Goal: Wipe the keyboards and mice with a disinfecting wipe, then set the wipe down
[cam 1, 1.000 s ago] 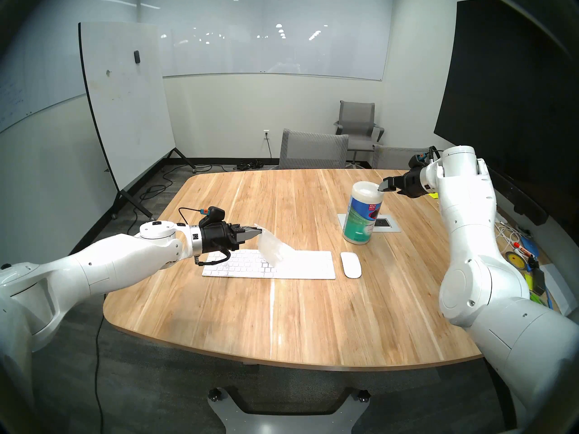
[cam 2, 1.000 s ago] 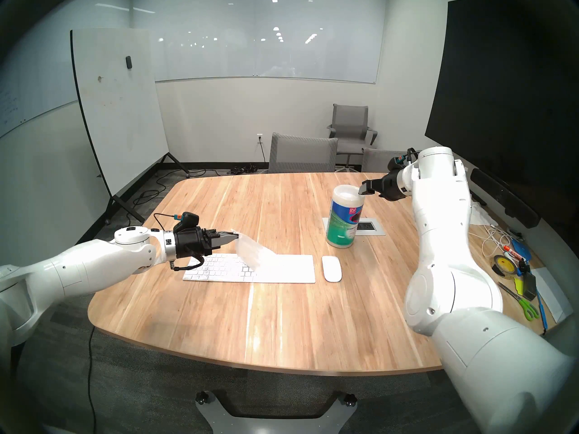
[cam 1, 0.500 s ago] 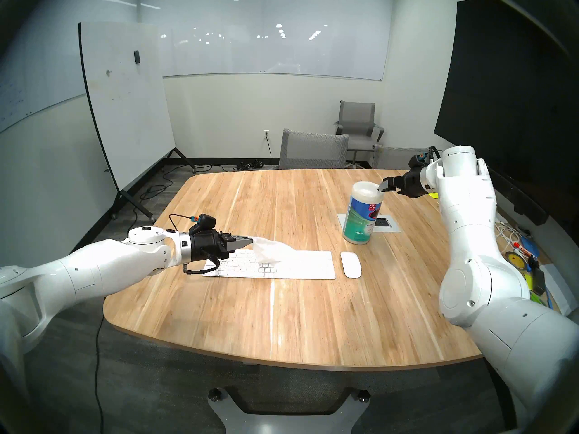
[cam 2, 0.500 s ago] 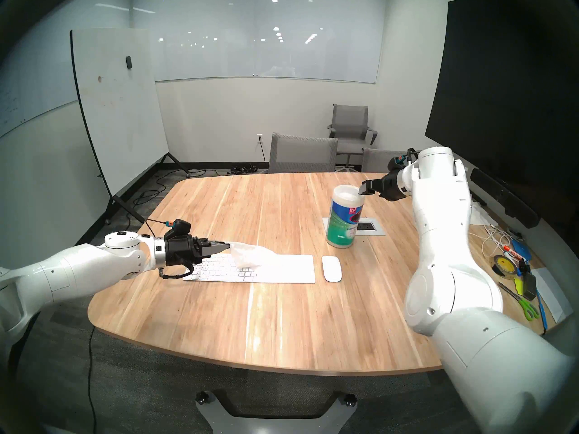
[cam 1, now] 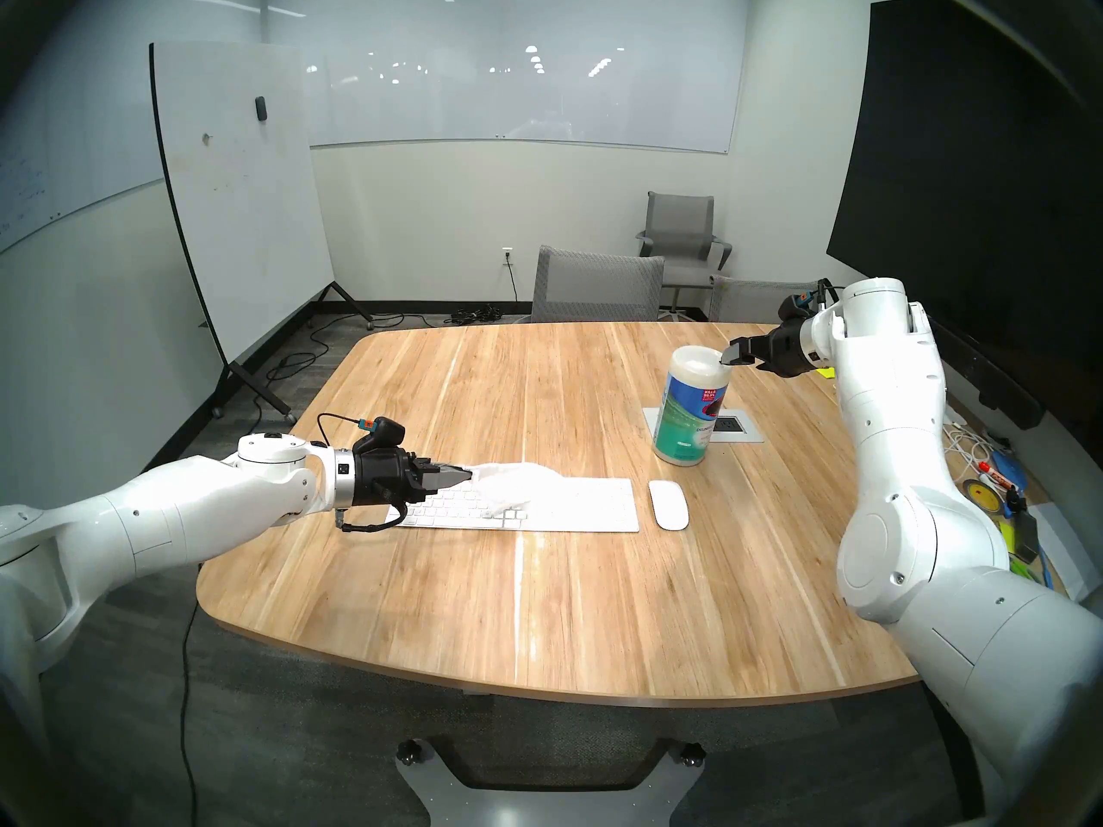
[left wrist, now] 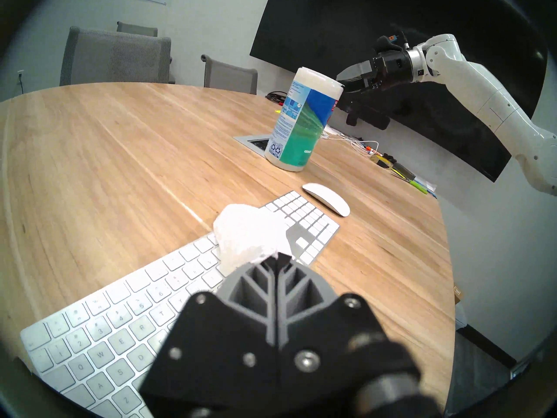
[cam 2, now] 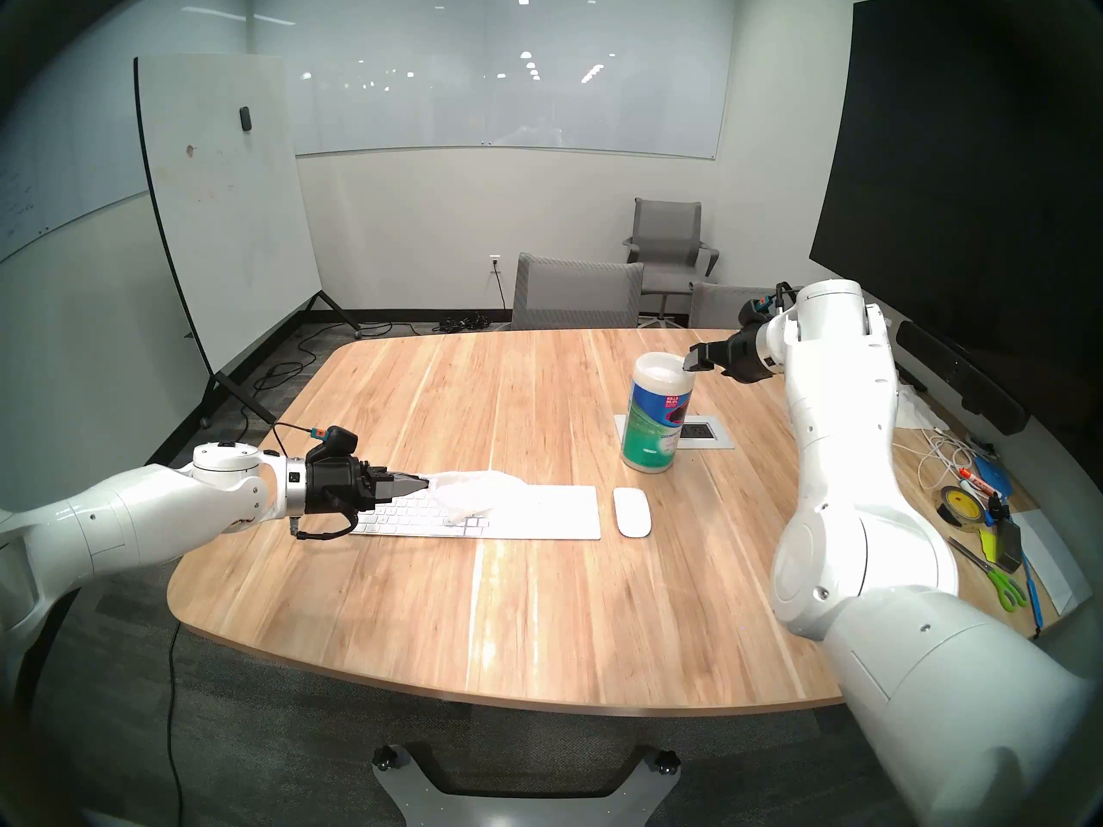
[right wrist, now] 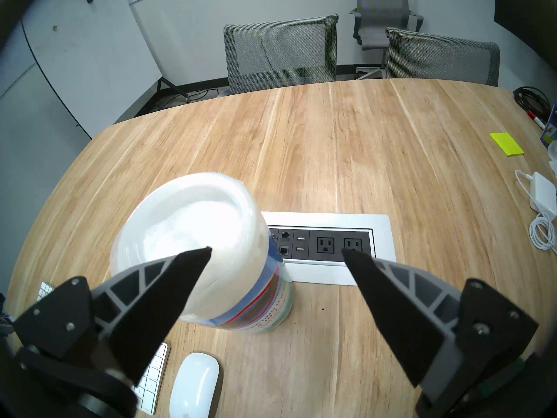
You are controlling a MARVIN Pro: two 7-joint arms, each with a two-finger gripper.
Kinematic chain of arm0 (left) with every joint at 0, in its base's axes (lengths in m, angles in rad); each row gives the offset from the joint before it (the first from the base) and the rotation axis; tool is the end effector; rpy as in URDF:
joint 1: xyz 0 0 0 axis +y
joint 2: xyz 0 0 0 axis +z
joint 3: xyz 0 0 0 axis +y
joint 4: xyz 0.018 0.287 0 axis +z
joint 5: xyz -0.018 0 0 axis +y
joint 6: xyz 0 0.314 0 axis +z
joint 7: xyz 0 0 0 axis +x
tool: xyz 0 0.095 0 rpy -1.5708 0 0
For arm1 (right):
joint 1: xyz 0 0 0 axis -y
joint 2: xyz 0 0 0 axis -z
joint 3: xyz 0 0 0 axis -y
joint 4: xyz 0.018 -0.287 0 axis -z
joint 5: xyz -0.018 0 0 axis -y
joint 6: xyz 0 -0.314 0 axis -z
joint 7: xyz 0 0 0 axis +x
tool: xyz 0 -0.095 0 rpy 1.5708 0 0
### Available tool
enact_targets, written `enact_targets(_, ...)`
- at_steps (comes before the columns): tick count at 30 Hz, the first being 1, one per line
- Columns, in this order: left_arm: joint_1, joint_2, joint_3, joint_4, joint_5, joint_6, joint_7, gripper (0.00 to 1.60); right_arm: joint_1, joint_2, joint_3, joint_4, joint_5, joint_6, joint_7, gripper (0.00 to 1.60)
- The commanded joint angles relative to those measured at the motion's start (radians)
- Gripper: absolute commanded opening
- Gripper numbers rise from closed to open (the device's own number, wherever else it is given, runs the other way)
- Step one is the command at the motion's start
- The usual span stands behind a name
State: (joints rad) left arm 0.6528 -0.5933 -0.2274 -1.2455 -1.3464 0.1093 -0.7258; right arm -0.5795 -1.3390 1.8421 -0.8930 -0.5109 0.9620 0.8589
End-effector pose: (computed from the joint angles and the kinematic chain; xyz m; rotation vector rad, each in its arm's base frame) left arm 0.4631 0.0888 -0.2682 1.9869 -0.7158 1.0797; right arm 0.5957 -0.1580 -0.1140 -2.6510 -0.1235 -1.2270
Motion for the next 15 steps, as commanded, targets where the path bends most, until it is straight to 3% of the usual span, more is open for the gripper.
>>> enact_targets(1, -0.015, 0.040, -0.011, -0.021, -0.020, 0.037, -0.003, 0.00, 0.023, 0.001, 0.002, -0.019, 0.005, -0.002, 0.011, 1.60)
enact_targets(15, 0.005, 0.077, -0.004, -0.040, -0.046, 0.091, 0.005, 0.00, 0.023, 0.002, 0.001, -0.020, 0.006, -0.002, 0.011, 1.60)
